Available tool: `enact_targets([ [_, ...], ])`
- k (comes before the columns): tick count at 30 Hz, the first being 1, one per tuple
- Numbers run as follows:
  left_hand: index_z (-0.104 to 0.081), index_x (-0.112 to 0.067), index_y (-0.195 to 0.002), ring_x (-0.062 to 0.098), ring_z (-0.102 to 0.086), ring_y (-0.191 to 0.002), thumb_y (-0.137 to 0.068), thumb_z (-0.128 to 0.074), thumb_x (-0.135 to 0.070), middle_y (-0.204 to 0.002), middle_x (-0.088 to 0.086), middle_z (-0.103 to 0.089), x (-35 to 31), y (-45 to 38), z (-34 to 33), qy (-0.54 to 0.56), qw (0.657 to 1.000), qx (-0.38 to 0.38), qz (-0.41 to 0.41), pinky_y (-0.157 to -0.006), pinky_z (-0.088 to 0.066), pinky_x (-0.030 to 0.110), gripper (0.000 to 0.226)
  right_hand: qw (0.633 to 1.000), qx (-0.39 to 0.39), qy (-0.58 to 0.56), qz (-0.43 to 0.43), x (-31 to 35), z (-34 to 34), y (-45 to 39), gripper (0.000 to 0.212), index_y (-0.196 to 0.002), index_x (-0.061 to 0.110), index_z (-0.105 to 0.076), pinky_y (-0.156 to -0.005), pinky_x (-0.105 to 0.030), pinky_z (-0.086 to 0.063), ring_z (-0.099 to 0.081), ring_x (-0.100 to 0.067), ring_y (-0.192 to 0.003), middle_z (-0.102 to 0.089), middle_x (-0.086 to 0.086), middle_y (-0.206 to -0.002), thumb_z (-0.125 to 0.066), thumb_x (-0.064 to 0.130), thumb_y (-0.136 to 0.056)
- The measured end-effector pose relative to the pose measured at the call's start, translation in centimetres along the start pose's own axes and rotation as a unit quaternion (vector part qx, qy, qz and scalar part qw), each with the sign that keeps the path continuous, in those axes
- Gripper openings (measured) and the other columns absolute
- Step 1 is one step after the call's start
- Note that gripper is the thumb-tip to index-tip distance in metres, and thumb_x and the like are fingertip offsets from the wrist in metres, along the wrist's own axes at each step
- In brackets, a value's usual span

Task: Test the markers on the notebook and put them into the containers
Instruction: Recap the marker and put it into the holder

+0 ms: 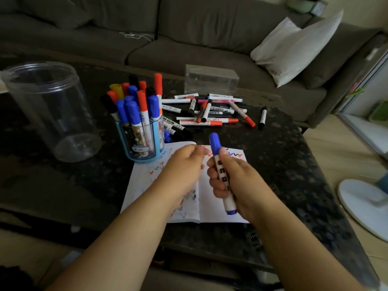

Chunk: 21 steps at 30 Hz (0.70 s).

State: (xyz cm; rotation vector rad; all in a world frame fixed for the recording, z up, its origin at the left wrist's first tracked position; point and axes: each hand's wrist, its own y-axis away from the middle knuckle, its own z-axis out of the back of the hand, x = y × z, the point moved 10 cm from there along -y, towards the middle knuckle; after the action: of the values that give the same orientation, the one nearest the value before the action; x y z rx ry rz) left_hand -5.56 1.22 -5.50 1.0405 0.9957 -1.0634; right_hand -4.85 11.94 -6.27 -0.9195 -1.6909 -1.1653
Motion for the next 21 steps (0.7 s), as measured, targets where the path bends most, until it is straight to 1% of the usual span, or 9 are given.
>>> enact_targets([
  [3, -0.065, -0.025, -0.095, 0.01, -0.059, -0.072, -0.1, -0.037, -0.032, -0.081, -0.004, -0.063, 1.3, -0.3, -0.5, 0.134, 0.988, 0.034, 0.063, -0.078, -0.049, 0.032, 0.029, 0.989, 0.068, -0.108, -0.079, -1.2, -1.8, -0.3, 0.042, -0.079, 0.005, -0.054, -0.032, -0.013, -0.021, -0.03, -0.004, -0.036, -0.043, -0.001, -0.053, -0.035, 0.036, -0.1],
  [5, -0.066, -0.014, -0.098, 0.011, -0.057, -0.057, -0.099, -0.038, -0.031, -0.065, -0.003, -0.056, 1.2, -0.2, -1.5, 0.25, 0.96, 0.093, 0.082, -0.066, -0.048, 0.028, 0.033, 0.961, 0.13, -0.205, -0.132, -1.9, -3.5, -0.2, 0.042, -0.078, 0.007, -0.053, -0.028, -0.011, -0.02, -0.028, -0.002, -0.032, -0.039, 0.002, -0.05, -0.039, 0.041, -0.098],
  [6, -0.065, -0.01, -0.102, 0.012, -0.059, -0.058, -0.098, -0.039, -0.031, -0.066, -0.002, -0.057, 0.9, -0.1, -2.0, 0.293, 0.944, 0.131, 0.08, -0.067, -0.049, 0.028, 0.034, 0.942, 0.162, -0.257, -0.146, -1.8, -4.2, -0.1, 0.041, -0.078, 0.006, -0.053, -0.026, -0.01, -0.022, -0.03, -0.002, -0.031, -0.038, 0.002, -0.05, -0.044, 0.043, -0.095],
  [8, -0.062, -0.005, -0.105, 0.015, -0.068, -0.079, -0.093, -0.042, -0.029, -0.087, 0.003, -0.069, -0.4, 0.4, -2.8, 0.356, 0.911, 0.199, 0.064, -0.079, -0.055, 0.033, 0.034, 0.9, 0.22, -0.338, -0.164, -1.3, -5.4, 0.2, 0.035, -0.078, 0.004, -0.057, -0.025, -0.01, -0.025, -0.036, -0.004, -0.03, -0.04, 0.002, -0.051, -0.052, 0.038, -0.085],
  [9, -0.061, -0.005, -0.103, 0.017, -0.069, -0.091, -0.089, -0.044, -0.028, -0.098, 0.006, -0.071, -0.9, 0.7, -3.0, 0.38, 0.896, 0.222, 0.055, -0.085, -0.055, 0.035, 0.032, 0.885, 0.243, -0.361, -0.167, -1.1, -5.8, 0.4, 0.035, -0.078, 0.002, -0.059, -0.026, -0.01, -0.026, -0.038, -0.005, -0.03, -0.041, 0.001, -0.051, -0.054, 0.036, -0.083],
  [11, -0.059, -0.005, -0.096, 0.021, -0.067, -0.1, -0.083, -0.046, -0.024, -0.106, 0.011, -0.07, -1.7, 1.0, -3.0, 0.419, 0.877, 0.232, 0.038, -0.09, -0.052, 0.036, 0.027, 0.869, 0.27, -0.379, -0.167, -0.7, -6.3, 0.6, 0.035, -0.077, 0.001, -0.062, -0.028, -0.01, -0.026, -0.04, -0.005, -0.031, -0.043, 0.0, -0.052, -0.055, 0.035, -0.083],
  [14, -0.057, -0.005, -0.086, 0.023, -0.068, -0.098, -0.081, -0.049, -0.022, -0.1, 0.015, -0.071, -1.7, 0.6, -2.6, 0.427, 0.883, 0.195, 0.027, -0.086, -0.054, 0.033, 0.02, 0.903, 0.228, -0.333, -0.149, -0.7, -6.1, 0.4, 0.039, -0.073, 0.006, -0.059, -0.027, -0.008, -0.022, -0.034, -0.004, -0.03, -0.038, 0.004, -0.05, -0.055, 0.043, -0.086],
  [18, -0.057, -0.003, -0.082, 0.018, -0.071, -0.084, -0.092, -0.045, -0.02, -0.096, 0.017, -0.071, -0.9, 0.1, -2.0, 0.388, 0.909, 0.147, 0.029, -0.083, -0.053, 0.031, 0.023, 0.963, 0.148, -0.207, -0.084, -0.3, -4.9, 0.1, 0.041, -0.075, 0.01, -0.05, -0.028, -0.009, -0.018, -0.024, -0.001, -0.032, -0.036, 0.006, -0.048, -0.036, 0.042, -0.097],
  [21, -0.062, -0.003, -0.083, 0.018, -0.063, -0.065, -0.095, -0.044, -0.018, -0.085, 0.02, -0.063, -0.3, 0.0, -1.6, 0.37, 0.922, 0.11, 0.043, -0.056, -0.051, 0.02, 0.025, 0.996, 0.076, -0.043, -0.015, 0.0, -3.5, -0.1, 0.041, -0.08, 0.007, -0.05, -0.032, -0.014, -0.02, -0.024, -0.002, -0.036, -0.037, 0.002, -0.051, -0.032, 0.039, -0.1],
])
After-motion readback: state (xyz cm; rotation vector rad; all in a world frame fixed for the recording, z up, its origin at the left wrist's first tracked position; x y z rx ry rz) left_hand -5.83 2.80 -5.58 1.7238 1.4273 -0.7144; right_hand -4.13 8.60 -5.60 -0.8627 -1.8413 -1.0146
